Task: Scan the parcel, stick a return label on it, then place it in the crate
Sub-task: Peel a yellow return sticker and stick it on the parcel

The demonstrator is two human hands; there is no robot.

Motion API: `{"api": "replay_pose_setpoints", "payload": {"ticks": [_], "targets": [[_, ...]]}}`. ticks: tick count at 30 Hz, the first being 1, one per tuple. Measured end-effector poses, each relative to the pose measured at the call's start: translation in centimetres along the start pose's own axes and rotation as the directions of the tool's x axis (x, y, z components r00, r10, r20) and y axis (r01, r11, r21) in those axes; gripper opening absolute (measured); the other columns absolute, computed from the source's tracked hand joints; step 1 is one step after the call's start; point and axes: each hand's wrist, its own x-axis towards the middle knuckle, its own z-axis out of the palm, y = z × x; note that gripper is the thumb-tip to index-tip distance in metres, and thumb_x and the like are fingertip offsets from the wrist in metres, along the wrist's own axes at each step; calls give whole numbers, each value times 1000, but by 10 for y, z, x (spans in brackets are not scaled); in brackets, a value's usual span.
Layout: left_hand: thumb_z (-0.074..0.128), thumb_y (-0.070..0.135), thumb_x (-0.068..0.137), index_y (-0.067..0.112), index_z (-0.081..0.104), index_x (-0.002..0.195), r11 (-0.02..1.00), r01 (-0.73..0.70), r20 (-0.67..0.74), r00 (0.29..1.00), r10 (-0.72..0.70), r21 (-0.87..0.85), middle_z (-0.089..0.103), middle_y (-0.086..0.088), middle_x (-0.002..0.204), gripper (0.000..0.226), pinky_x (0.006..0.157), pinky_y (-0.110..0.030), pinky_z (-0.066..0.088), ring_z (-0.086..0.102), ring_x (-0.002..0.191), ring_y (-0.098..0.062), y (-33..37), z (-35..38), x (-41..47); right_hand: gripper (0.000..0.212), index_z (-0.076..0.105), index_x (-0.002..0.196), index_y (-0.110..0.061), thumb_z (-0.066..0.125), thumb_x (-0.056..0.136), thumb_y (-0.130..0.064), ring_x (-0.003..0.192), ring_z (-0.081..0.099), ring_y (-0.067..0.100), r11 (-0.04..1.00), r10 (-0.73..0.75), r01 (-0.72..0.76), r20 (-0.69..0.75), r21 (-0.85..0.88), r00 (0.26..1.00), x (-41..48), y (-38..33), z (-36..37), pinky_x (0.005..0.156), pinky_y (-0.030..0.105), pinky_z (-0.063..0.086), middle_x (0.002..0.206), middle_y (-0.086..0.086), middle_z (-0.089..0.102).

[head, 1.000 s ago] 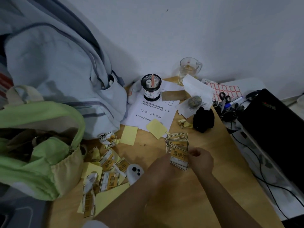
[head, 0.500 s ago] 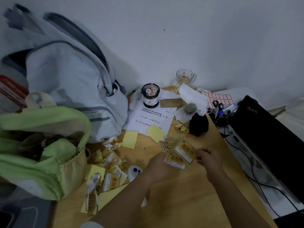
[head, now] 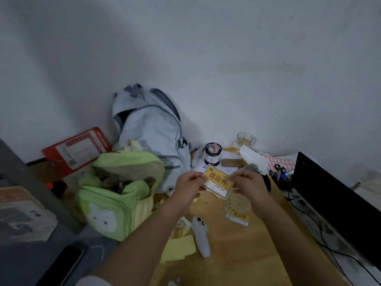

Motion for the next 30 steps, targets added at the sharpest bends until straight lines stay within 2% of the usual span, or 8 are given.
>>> {"api": "replay_pose_setpoints", "payload": {"ticks": [3, 6, 13, 19, 24, 26, 28, 30], "targets": [[59, 15, 90, 16, 62, 78, 995, -96, 9, 995, 96, 12, 63, -5, 78, 12, 65, -28, 43, 60, 72, -16, 16, -20, -32, 17, 63, 69, -13, 65, 85, -7, 70, 59, 18, 996, -86, 86, 19, -17, 996, -34, -28, 15, 72, 34, 49, 78, 4, 67], [60, 14, 89, 14, 63, 81, 992, -123, -11, 992, 123, -38, 67, -8, 88, 9, 67, -27, 46, 62, 75, -17, 28, -40, -64, 16, 66, 71, -14, 63, 87, -9, 62, 58, 19, 990, -144, 144, 31, 1, 989, -66, -50, 28, 67, 32, 50, 76, 8, 70], [61, 14, 88, 16, 66, 78, 943, -197, 96, 969, 230, -270, 70, -3, 79, 11, 64, -26, 47, 64, 68, -14, 56, -96, -130, 12, 68, 74, -11, 65, 86, -8, 73, 64, 20, 965, -259, 254, 109, 60, 960, -139, -88, 56, 71, 32, 49, 85, 13, 75], [52, 30, 92, 17, 66, 87, 919, -182, 184, 949, 257, -349, 66, -3, 81, 19, 63, -27, 40, 57, 70, -15, 61, -117, -162, 16, 70, 73, -14, 64, 86, -9, 76, 61, 16, 948, -318, 317, 93, 23, 944, -184, -101, 82, 67, 27, 46, 81, 6, 73], [49, 40, 87, 7, 72, 82, 797, -59, 289, 914, 286, -601, 71, -12, 81, 41, 71, -33, 45, 62, 74, -24, 60, -114, -184, 20, 72, 69, -16, 64, 84, -5, 68, 60, 6, 932, -340, 353, 137, -88, 931, -203, -107, 87, 62, 18, 44, 75, -1, 73], [50, 27, 87, 8, 70, 84, 838, -110, 313, 895, 317, -535, 69, -11, 81, 27, 72, -31, 46, 61, 74, -23, 62, -112, -191, 17, 71, 72, -11, 64, 85, -3, 55, 60, -6, 925, -340, 367, 217, -101, 915, -208, -113, 90, 53, 8, 41, 68, -6, 71], [51, 19, 85, 14, 69, 82, 886, -236, 330, 864, 379, -399, 68, -6, 78, 20, 70, -28, 48, 61, 72, -18, 64, -110, -199, 16, 69, 71, -8, 63, 84, 0, 52, 59, -11, 908, -370, 406, 255, -106, 893, -209, -118, 93, 46, 3, 40, 70, -7, 70], [52, 20, 77, 14, 65, 79, 899, -315, 318, 856, 407, -303, 68, -3, 76, 15, 71, -24, 52, 63, 72, -14, 65, -110, -202, 15, 70, 72, -7, 64, 84, 1, 55, 60, -10, 889, -399, 443, 281, -113, 873, -207, -125, 96, 50, 3, 43, 77, -3, 69]]}}
